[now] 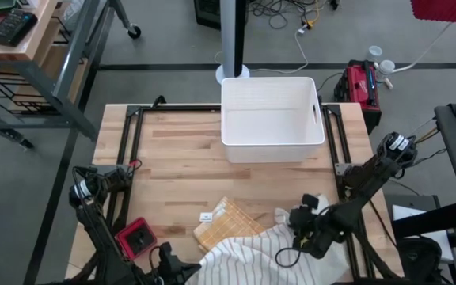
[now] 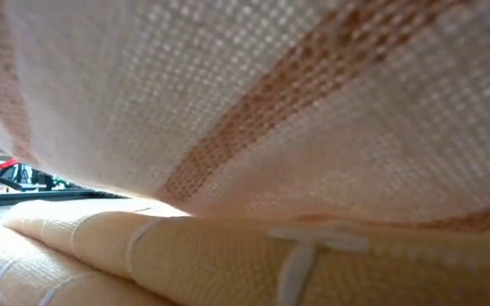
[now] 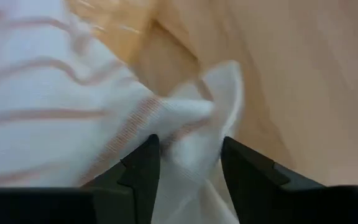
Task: Fold towel
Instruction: Fold the brown patterned towel
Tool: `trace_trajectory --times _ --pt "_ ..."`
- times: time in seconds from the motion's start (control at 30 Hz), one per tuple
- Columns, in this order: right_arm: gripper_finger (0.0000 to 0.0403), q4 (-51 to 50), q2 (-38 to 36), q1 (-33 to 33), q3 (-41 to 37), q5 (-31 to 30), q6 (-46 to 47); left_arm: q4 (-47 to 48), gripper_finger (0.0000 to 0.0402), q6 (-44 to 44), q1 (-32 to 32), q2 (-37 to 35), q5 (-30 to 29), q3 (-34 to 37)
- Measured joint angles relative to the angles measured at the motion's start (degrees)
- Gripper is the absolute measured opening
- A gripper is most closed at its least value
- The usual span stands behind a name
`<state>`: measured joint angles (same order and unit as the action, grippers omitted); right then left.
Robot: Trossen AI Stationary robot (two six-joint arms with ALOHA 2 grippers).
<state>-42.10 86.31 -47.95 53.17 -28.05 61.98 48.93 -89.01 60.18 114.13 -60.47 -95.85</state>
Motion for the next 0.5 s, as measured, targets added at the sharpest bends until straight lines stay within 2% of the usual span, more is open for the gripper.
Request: trace_trajectory --times 0.1,0.23,0.5 --pt "0.0117 8.52 -0.31 0.03 0.00 -0.37 -6.73 0.00 0.0000 0.00 0.00 0.02 0.00 0.00" --pt "0.0021 16.07 -1.16 -0.26 0.68 -0.91 -12.09 0.02 0.0000 0.00 0.04 0.02 0.02 0.00" --pt "0.0002 15.06 -2.49 -4.57 5.60 -4.32 -14.02 0.00 0.0000 -0.02 1.42 0.02 -0.04 0.00"
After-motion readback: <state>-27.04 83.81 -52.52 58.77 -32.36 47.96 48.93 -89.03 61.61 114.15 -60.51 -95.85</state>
